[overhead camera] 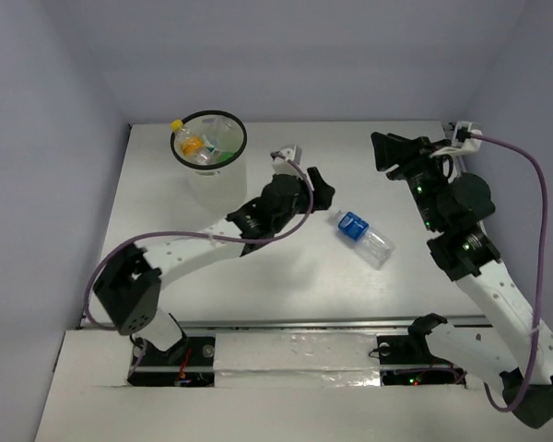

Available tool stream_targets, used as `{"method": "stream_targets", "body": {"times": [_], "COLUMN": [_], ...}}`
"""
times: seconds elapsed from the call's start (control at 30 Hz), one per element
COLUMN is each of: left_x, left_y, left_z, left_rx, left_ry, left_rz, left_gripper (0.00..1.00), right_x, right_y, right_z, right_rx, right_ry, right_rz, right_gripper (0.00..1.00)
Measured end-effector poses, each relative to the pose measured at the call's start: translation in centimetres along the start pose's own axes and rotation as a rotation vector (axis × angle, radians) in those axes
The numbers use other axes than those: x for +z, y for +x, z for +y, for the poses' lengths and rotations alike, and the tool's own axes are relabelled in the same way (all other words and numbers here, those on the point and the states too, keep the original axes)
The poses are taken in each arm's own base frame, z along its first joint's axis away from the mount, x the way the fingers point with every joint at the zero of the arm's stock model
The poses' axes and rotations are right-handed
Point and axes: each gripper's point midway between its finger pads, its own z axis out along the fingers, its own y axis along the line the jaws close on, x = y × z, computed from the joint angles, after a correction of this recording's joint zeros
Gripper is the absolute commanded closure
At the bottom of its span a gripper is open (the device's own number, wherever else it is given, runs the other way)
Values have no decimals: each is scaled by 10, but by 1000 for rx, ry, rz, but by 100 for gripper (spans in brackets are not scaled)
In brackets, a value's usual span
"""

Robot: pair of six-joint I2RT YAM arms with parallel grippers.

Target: Put the plastic bottles in the bin

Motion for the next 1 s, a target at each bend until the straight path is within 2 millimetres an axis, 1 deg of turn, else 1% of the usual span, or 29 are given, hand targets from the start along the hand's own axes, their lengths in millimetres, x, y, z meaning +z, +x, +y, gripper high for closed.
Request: {"method": "stream_targets", "body": {"times": [0.07,0.1,0.13,0.2,0.3,0.37,0.43,0.53,0.7,0.8,0.9,0.97,1.0], "left_x": [14,20,25,36,58,73,85,99,114,121,133,141,145], "left_y": [38,56,70,96,122,134,147,167,193,203,205,205,207], "left_z": [4,9,12,17,15,13,12,16,26,30,26,23,24], "left_rx": [-30,-40,-57,-74,-100,-120,-136,-150,-150,-145,-146,-149,-150], "left_ry": [-19,-34,-48,-75,-100,-106,-115,-136,-176,-195,-194,-189,-189], "left_rz": [80,120,146,200,255,275,298,338,391,412,409,402,399], "left_gripper": [25,22,20,19,16,14,8,7,6,7,11,20,26], "right_x": [-18,-22,-28,-38,-48,-51,-52,-53,-52,-53,-54,-54,-54], "right_y": [-4,-7,-10,-14,-13,-10,-6,3,24,35,40,41,41], "right_z": [-11,-16,-18,-22,-24,-25,-25,-26,-27,-28,-28,-27,-26], "right_rx": [-25,-38,-48,-63,-82,-92,-100,-111,-123,-127,-127,-127,-126], "right_ry": [34,53,61,77,80,80,77,66,41,31,19,13,11], "right_rz": [11,10,11,17,39,55,73,105,174,207,225,228,228], "right_gripper": [33,28,20,12,10,9,8,8,7,7,7,7,7]}}
